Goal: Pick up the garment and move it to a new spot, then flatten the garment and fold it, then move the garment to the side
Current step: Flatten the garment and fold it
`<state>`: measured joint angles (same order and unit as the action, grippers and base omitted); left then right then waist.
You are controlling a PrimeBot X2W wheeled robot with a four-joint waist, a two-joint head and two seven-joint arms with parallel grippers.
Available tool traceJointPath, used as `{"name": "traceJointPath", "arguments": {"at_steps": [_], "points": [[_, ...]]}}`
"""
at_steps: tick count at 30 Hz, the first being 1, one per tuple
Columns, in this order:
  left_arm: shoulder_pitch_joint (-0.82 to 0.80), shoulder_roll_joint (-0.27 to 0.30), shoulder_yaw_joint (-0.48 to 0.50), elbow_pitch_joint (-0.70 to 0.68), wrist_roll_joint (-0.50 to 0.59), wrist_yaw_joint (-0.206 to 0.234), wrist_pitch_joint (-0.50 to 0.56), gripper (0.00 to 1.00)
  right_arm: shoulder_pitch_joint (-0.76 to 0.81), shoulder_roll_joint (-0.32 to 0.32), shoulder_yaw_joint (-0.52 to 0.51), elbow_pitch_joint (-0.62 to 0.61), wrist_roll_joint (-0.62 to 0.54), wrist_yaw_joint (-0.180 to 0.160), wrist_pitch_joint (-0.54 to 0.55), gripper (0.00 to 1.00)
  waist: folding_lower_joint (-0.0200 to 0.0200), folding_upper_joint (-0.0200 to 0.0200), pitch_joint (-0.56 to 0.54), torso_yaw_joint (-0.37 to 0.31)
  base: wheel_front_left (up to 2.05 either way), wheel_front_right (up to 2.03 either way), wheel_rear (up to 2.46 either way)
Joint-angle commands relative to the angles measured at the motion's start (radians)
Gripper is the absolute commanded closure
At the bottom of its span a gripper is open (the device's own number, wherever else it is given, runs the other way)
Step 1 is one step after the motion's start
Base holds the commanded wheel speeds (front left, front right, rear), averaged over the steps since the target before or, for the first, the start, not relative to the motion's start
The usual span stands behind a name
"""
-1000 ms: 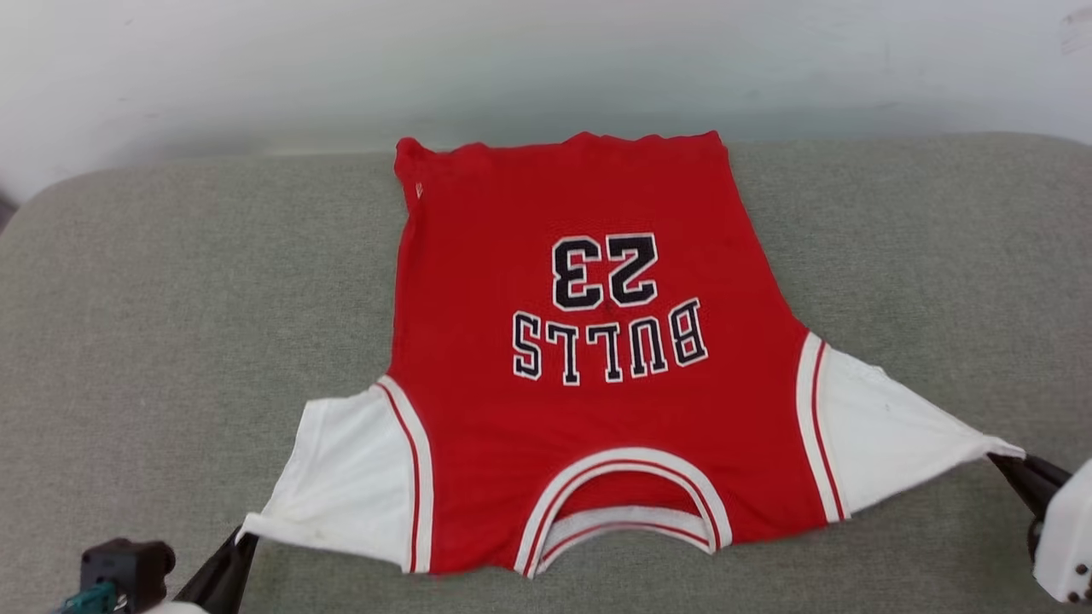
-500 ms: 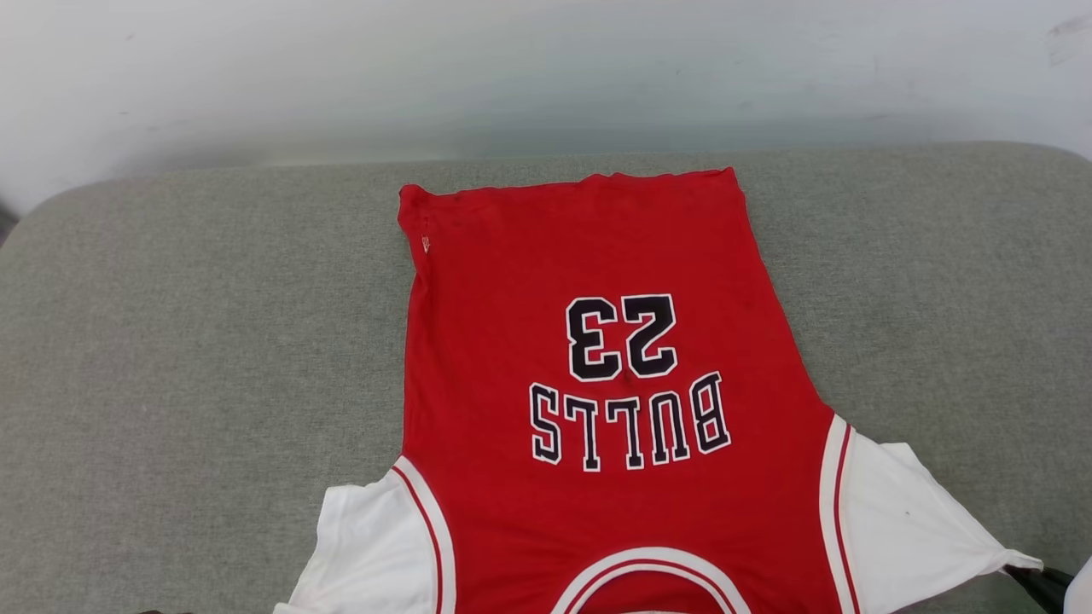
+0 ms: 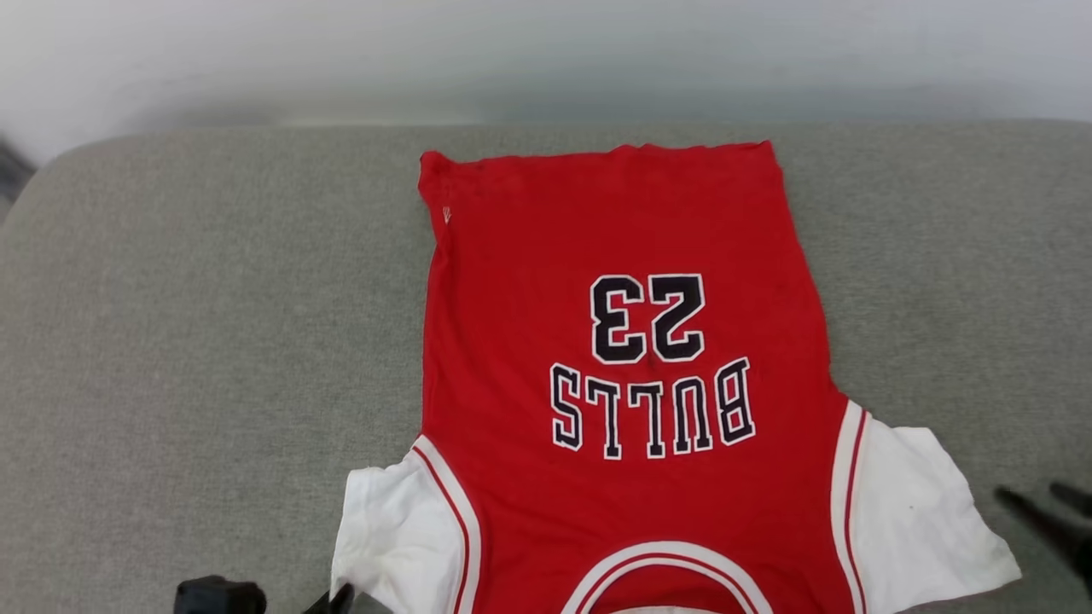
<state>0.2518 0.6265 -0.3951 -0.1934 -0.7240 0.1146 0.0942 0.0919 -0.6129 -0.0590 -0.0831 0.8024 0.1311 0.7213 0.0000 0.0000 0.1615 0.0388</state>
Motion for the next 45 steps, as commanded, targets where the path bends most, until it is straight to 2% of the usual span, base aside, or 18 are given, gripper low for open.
{"name": "traceJointPath", "arguments": {"at_steps": [1,6,11,15,24,31,35,45], "points": [[-0.024,0.0,-0.008,-0.028,0.01,-0.004,0.01,1.0,-0.046,0.01,-0.029,-0.034,0.016,-0.001,0.034,0.0,0.0,0.0,0.038,0.029,0.0,0.0,0.0],[-0.061,0.007,-0.033,-0.119,0.03,0.001,0.05,1.0,-0.192,0.045,-0.089,-0.127,0.032,-0.001,0.186,0.0,0.0,0.0,0.125,0.084,0.0,0.0,0.0],[-0.097,0.009,-0.059,-0.215,0.074,0.01,0.081,1.0,-0.406,0.084,-0.107,-0.158,-0.02,-0.001,0.394,0.0,0.0,0.0,0.22,0.156,0.0,0.0,0.0],[-0.143,-0.002,-0.089,-0.267,0.104,0.0,0.099,1.0,-0.6,0.109,-0.098,-0.138,-0.103,-0.001,0.555,0.0,0.0,0.0,0.289,0.222,0.0,0.0,0.0],[-0.216,-0.055,-0.14,-0.312,0.108,-0.028,0.114,1.0,-0.974,0.133,-0.11,0.039,-0.322,-0.001,0.762,0.0,0.0,0.0,0.416,0.353,0.0,0.0,0.0],[-0.244,-0.079,-0.165,-0.327,0.107,-0.047,0.105,1.0,-1.112,0.113,-0.134,0.163,-0.479,-0.001,0.825,0.0,0.0,0.0,0.477,0.417,0.0,0.0,0.0],[-0.255,-0.09,-0.172,-0.321,0.099,-0.059,0.099,1.0,-1.152,0.123,-0.162,0.206,-0.538,-0.001,0.837,0.0,0.0,0.0,0.503,0.444,0.0,0.0,0.0],[-0.28,-0.112,-0.181,-0.292,0.089,-0.079,0.077,1.0,-1.108,0.135,-0.168,0.254,-0.596,-0.001,0.847,0.0,0.0,0.0,0.541,0.476,0.0,0.0,0.0]]}}
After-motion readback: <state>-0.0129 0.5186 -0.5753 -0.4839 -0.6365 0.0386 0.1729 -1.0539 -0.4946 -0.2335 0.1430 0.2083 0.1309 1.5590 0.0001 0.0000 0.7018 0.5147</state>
